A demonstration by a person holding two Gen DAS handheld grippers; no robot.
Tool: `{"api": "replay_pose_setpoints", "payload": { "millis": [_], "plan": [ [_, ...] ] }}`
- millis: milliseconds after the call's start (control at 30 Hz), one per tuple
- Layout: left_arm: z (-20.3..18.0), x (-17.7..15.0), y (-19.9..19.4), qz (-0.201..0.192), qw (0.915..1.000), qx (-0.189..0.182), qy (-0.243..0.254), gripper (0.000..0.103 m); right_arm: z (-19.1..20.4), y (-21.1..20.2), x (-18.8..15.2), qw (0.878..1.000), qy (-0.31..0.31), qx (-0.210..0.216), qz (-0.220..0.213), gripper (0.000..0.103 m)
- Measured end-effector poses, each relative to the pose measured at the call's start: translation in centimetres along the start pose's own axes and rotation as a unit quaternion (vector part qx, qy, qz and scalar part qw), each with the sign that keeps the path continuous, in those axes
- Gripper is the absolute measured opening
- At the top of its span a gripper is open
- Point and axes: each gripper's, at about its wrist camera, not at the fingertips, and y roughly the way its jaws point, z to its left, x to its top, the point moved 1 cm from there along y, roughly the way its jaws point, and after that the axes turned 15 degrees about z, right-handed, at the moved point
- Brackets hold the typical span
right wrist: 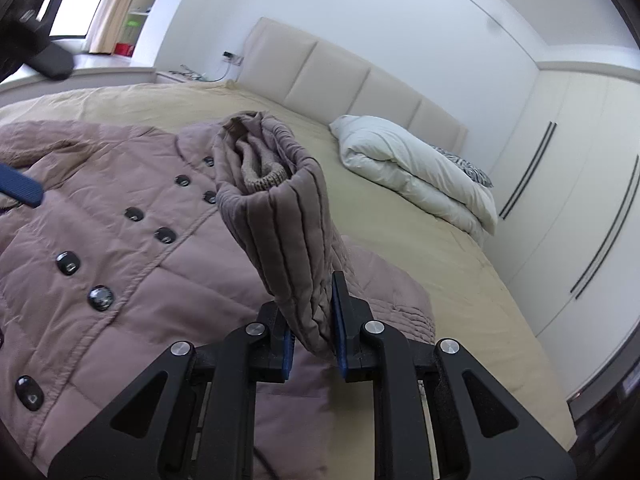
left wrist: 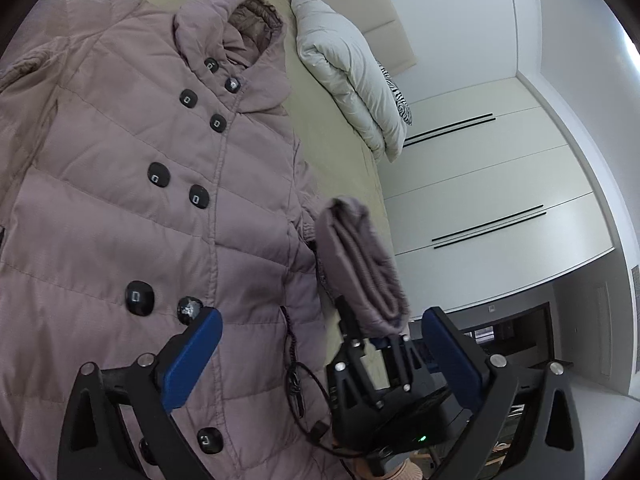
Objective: Fold large clothes
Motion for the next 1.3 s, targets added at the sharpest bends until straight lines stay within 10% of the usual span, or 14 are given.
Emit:
{"api": "replay_pose_setpoints", "payload": {
  "millis": [233, 300, 367, 533, 600, 667, 800, 900, 1200, 1300],
  "plan": [
    [1.9, 2.4, 2.4, 0.041, 0.9980, -0.035, -0.033, 0.100, 4.8, -2.0, -0.4, 0.999, -0.053, 0.014, 0.002, 0.016],
    [1.9, 2.9, 3.1, 0.051, 0.9974, -0.041, -0.031, 0.088, 6.1, -2.9, -0.7, 0.998, -0.066, 0.010, -0.001, 0.016],
    [1.7, 3.4, 3.8, 0.070, 0.9966, -0.035, -0.025, 0.045, 7.6, -2.5, 0.1, 0.997, -0.076, 0.010, -0.002, 0.016],
    [1.4, 5.0, 3.3, 0.067, 0.9976, -0.017, -0.010, 0.020, 6.0, -2.1, -0.4, 0.997, -0.073, 0.017, 0.013, 0.020],
    [1.3, 6.5, 1.1, 0.039, 0.9992, -0.012, 0.001, 0.019, 5.0, -2.0, -0.2, 0.997, -0.065, 0.035, 0.007, 0.028],
    [1.5, 8.8, -1.9, 0.002, 1.0000, 0.001, 0.004, 0.019, 3.6, -2.1, -0.3, 0.998, -0.043, 0.053, 0.008, 0.079],
    [3.2, 13.4, -7.2, -0.064, 0.9954, 0.072, 0.005, 0.019, -3.0, -0.4, -0.2, 0.982, 0.078, 0.168, 0.030, 0.086],
    [6.1, 15.8, -9.4, -0.088, 0.9902, 0.107, -0.019, 0.019, -9.0, 2.7, -0.9, 0.936, 0.220, 0.268, 0.063, 0.086],
    [12.2, 18.3, -12.3, -0.124, 0.9801, 0.140, -0.068, 0.019, -15.5, 14.9, -3.7, 0.696, 0.482, 0.520, 0.115, 0.086],
    [12.8, 18.5, -12.8, -0.129, 0.9782, 0.146, -0.071, 0.019, -14.1, 17.7, -2.8, 0.674, 0.493, 0.533, 0.135, 0.086]
  ]
}}
